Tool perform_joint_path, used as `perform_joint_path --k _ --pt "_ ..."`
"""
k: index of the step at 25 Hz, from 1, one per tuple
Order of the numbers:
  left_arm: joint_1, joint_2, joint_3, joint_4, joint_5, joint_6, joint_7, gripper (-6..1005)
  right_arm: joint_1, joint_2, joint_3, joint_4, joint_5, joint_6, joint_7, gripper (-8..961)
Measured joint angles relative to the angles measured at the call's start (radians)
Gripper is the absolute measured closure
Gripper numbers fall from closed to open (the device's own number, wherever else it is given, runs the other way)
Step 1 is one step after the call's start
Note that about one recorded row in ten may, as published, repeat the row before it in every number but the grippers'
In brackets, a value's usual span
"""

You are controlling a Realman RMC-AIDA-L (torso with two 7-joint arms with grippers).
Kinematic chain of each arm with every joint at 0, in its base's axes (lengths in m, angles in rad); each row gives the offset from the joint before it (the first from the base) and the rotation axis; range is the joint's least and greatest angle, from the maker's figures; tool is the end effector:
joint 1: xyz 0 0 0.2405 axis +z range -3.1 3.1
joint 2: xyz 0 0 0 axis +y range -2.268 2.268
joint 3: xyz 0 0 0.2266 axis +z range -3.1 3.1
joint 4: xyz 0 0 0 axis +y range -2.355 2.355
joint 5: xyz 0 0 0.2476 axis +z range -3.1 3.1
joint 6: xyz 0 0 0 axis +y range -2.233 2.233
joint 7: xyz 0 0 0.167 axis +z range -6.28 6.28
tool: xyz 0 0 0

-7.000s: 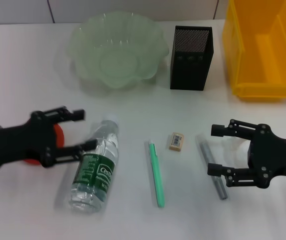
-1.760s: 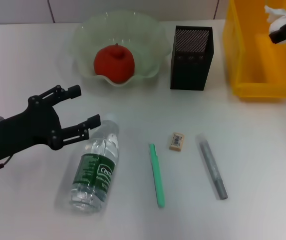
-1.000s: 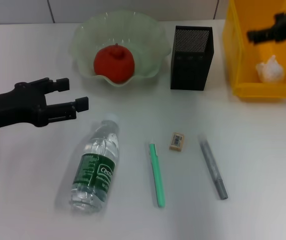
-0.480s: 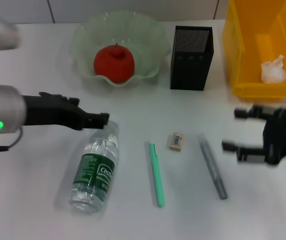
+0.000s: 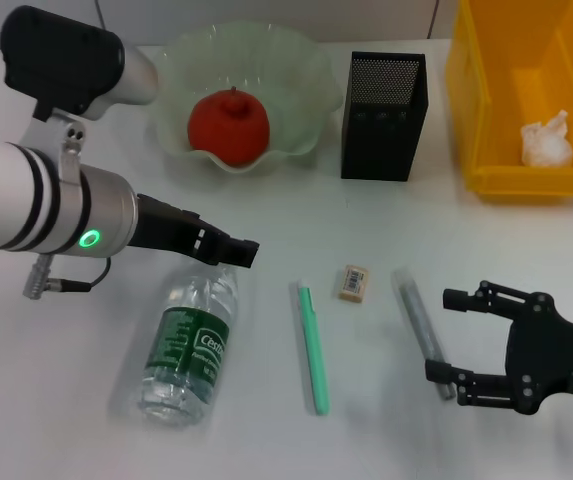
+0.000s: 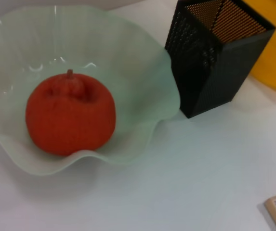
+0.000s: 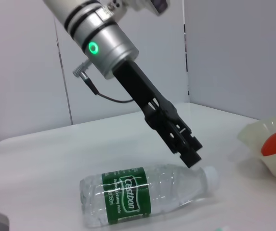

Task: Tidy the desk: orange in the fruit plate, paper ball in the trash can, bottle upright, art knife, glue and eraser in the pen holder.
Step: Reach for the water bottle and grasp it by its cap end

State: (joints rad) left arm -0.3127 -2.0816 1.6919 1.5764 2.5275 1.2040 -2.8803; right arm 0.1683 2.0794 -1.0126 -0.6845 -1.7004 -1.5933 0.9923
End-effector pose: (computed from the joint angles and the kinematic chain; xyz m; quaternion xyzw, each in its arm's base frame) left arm -0.1428 0.3563 -0.0420 -0.8869 -0.3892 0.0460 0.2447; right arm 0.3029 0.2587 -0.0275 -0.9446 0.1307 0.2590 0.1536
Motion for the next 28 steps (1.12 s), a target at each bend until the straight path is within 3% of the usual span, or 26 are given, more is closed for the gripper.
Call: perform_joint_path --k 10,13,19,21,28 --pt "-0.04 0.0 0.001 -0.079 -0.002 -0.042 0.0 140 -0.004 0.002 0.0 0.009 0.001 -0.002 -0.003 140" --pt "-0.078 0.0 0.002 -0.15 -0.005 -0.056 0.0 150 -0.003 0.002 0.0 0.009 0.001 -0.003 0.0 139" --pt "-0.083 0.0 0.002 -0.172 -0.005 -0.066 0.0 182 0.0 0.001 0.0 0.01 0.002 -0.003 0.001 139" --pt "-0.117 0.0 0.017 -0.249 -0.007 -0.106 0.001 192 0.0 0.001 0.0 0.01 0.002 -0.002 0.001 140" --pt "-0.122 0.002 0.028 -0.259 -0.007 -0.119 0.004 229 -0.005 0.001 0.002 0.011 0.002 0.003 0.007 139"
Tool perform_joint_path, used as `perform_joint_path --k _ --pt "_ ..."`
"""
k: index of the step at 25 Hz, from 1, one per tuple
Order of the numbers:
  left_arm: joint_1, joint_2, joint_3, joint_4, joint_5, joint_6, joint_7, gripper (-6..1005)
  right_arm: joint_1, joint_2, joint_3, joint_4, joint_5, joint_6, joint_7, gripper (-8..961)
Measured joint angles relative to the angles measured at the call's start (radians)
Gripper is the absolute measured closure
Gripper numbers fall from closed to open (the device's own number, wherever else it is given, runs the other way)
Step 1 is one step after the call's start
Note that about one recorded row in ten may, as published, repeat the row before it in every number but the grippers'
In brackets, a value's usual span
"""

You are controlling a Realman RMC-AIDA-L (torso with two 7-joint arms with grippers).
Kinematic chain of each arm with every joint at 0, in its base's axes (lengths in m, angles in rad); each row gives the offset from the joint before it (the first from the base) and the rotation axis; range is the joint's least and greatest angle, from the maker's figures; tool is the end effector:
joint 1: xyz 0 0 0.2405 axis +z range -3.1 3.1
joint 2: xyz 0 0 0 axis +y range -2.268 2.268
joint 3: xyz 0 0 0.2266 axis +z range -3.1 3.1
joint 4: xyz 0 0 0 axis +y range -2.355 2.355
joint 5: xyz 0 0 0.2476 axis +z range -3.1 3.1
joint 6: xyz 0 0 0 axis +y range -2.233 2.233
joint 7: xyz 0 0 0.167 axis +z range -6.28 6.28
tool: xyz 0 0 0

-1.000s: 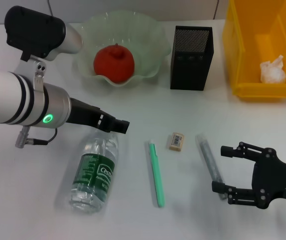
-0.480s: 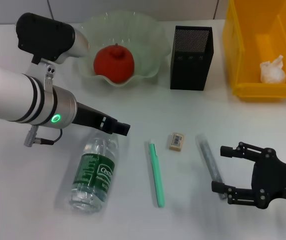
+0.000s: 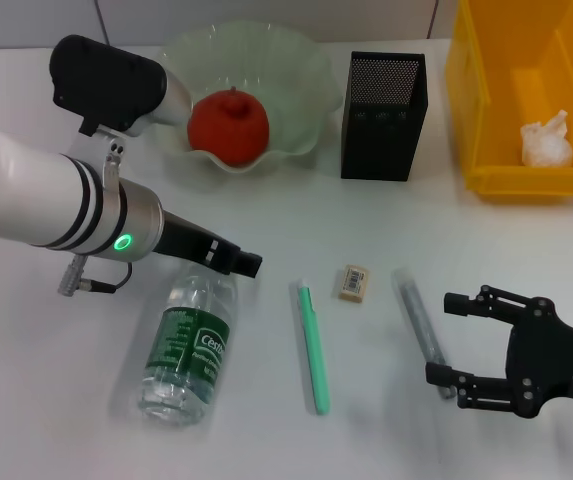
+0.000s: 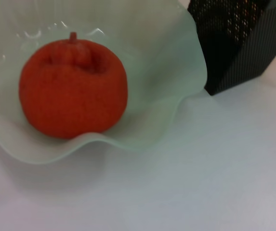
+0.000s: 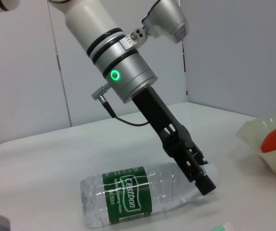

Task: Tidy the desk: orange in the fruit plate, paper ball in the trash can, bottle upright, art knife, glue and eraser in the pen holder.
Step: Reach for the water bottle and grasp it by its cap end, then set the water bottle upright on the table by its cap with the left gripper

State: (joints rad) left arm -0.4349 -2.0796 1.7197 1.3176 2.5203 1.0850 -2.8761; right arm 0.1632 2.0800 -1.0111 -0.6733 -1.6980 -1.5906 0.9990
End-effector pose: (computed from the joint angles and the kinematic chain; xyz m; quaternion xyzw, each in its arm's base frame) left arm -0.1665 0.3742 -0.0774 -0.8827 -0.3985 0.0740 0.2379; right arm 0.3053 0.2560 -0.0291 -0.9424 0.1420 0.2609 0.1539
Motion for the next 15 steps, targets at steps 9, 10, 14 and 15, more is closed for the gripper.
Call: perform_joint_path --k 9,10,14,15 --pt "-0.03 0.002 0.024 -0.029 0.021 0.025 0.011 405 -0.003 -0.001 0.011 -0.001 0.0 -0.005 0.026 139" --pt "-0.03 0.002 0.025 -0.027 0.023 0.026 0.013 436 -0.004 -0.001 0.011 -0.002 0.0 -0.006 0.03 139" --pt "-0.011 0.005 0.02 0.014 0.027 0.032 0.049 480 -0.004 -0.002 0.025 -0.004 0.0 -0.007 0.041 139" --pt "-0.005 0.005 0.018 0.025 0.026 0.033 0.058 491 -0.004 -0.002 0.027 -0.005 0.0 -0.008 0.043 139"
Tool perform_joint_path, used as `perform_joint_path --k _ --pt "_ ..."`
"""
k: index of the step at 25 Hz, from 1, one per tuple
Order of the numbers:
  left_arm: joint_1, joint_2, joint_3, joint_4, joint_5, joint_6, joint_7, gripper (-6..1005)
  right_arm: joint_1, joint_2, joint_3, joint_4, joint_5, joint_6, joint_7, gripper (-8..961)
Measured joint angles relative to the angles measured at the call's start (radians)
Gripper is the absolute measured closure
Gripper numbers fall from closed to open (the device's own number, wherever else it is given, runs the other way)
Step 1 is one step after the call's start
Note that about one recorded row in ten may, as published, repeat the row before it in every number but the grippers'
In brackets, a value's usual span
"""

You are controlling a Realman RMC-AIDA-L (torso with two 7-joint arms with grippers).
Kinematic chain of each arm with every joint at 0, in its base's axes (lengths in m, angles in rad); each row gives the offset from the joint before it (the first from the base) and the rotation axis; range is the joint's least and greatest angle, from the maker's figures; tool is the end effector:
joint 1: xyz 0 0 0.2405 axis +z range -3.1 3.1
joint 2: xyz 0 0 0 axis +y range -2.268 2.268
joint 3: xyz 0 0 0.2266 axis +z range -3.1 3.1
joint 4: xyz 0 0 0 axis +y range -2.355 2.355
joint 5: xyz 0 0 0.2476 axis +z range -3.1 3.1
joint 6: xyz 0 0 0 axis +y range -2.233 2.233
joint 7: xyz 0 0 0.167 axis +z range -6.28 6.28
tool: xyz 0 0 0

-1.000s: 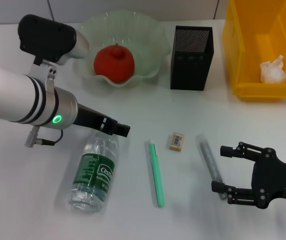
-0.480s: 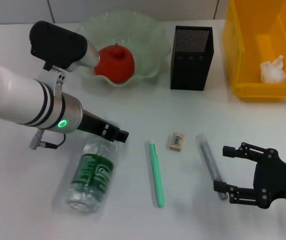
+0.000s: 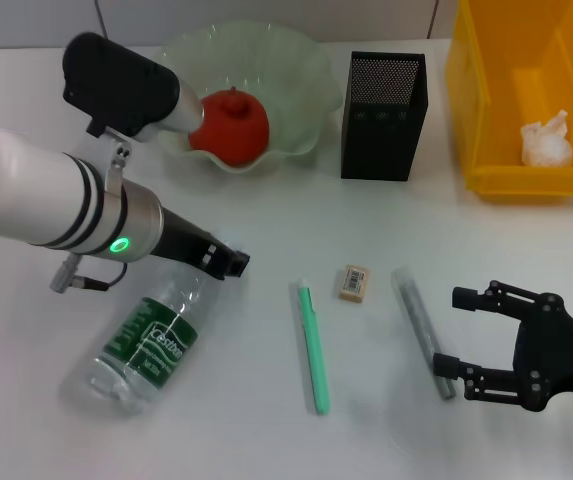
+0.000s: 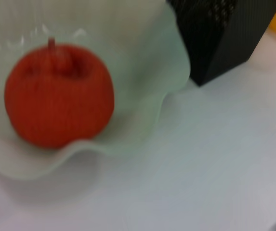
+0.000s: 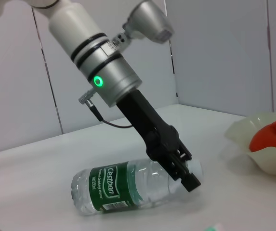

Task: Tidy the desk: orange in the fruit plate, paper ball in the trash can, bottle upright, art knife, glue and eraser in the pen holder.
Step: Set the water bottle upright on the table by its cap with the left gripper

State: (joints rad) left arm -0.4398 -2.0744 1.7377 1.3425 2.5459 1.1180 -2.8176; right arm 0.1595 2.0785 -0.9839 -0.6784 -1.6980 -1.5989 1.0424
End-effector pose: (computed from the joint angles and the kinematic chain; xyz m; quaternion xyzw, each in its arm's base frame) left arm -0.1628 0.3709 -0.0764 -0.8996 -0.3551 0.0992 0.2339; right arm 0.3076 0.2570 -0.0228 -0.9360 0.1638 0.2678 0.1592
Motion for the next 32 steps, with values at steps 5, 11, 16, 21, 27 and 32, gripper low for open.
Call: perform_joint_path --k 5,11,16,21,27,32 --pt "0.065 0.002 -0.05 0.109 -0.047 0.014 0.149 545 0.0 0.0 0.019 -0.002 0.0 -0.012 0.007 139" --pt "0.146 0.004 -0.179 0.159 -0.28 0.012 0.451 555 0.001 0.0 0.032 -0.003 -0.002 -0.023 0.014 140" --pt "0.192 0.003 -0.268 0.153 -0.448 0.009 0.685 556 0.003 0.0 0.034 -0.003 -0.003 -0.024 0.02 140" --pt "0.243 0.005 -0.377 0.087 -0.686 0.03 0.966 556 0.009 0.0 0.035 -0.006 -0.007 -0.026 0.04 140" --pt "0.245 0.006 -0.454 -0.009 -0.797 0.069 1.087 551 0.017 0.0 0.034 -0.009 -0.007 -0.033 0.049 139" --pt "0.241 0.007 -0.461 -0.021 -0.802 0.075 1.1 540 0.024 0.0 0.033 -0.015 -0.008 -0.038 0.064 139"
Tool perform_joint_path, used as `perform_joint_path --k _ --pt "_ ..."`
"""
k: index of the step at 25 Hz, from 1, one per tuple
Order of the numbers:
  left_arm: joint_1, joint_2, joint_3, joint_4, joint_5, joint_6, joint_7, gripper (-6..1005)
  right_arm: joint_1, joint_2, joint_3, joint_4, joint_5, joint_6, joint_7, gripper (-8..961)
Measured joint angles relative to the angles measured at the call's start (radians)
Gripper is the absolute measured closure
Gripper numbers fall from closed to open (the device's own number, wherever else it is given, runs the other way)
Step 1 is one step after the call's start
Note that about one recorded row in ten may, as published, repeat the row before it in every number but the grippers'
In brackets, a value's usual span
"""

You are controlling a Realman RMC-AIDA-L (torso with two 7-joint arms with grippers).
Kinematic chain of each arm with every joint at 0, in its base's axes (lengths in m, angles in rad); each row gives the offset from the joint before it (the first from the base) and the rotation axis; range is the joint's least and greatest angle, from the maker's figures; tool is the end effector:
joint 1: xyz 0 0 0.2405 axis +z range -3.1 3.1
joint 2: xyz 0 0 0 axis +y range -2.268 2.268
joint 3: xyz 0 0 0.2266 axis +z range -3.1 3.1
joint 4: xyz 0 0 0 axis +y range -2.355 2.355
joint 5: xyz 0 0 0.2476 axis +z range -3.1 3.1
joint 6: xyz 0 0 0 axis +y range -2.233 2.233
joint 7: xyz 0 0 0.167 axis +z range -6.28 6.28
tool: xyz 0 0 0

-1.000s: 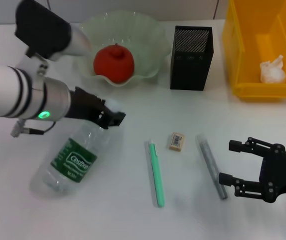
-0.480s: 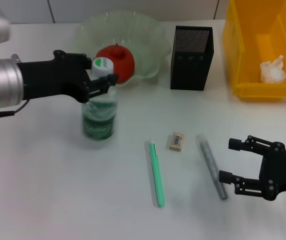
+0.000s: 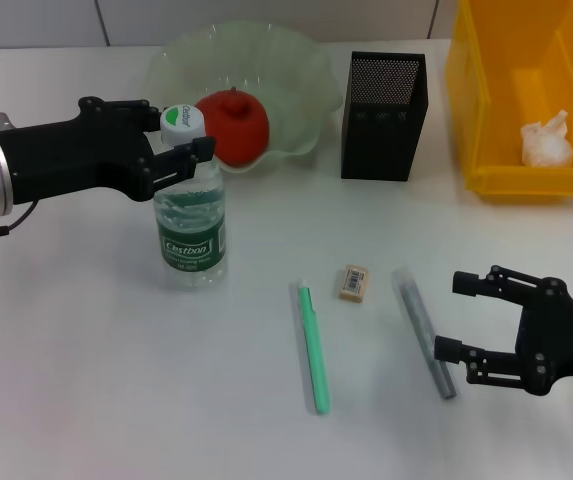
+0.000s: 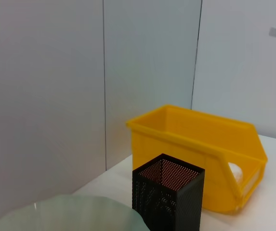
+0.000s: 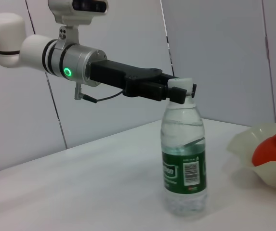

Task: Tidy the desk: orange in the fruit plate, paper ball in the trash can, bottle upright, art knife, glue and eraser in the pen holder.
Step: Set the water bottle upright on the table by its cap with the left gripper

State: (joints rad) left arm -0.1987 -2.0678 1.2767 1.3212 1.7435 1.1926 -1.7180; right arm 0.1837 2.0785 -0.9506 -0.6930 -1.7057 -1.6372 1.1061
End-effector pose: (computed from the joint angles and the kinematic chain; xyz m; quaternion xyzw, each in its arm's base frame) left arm -0.1906 0.3697 0.0298 -0.9350 -0.1703 -0.1880 0.2480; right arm 0.2989 0.2639 -0.0145 -0.9310 0.1739 0.2847 0.1482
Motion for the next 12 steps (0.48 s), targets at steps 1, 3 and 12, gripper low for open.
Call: perform_joint_path --k 1,3,12 --pt "0.0 0.0 0.0 0.0 0.0 0.0 0.0 538 0.0 0.0 -0.001 -0.003 0.0 0.0 0.003 139" --pt "0.0 0.0 0.0 -0.001 -0.007 -0.003 0.026 533 0.001 0.0 -0.001 -0.005 -0.001 -0.002 0.007 140" --pt "-0.014 -0.002 -0.016 -0.062 -0.026 -0.033 0.049 513 0.001 0.0 0.0 -0.005 -0.002 -0.021 0.014 140"
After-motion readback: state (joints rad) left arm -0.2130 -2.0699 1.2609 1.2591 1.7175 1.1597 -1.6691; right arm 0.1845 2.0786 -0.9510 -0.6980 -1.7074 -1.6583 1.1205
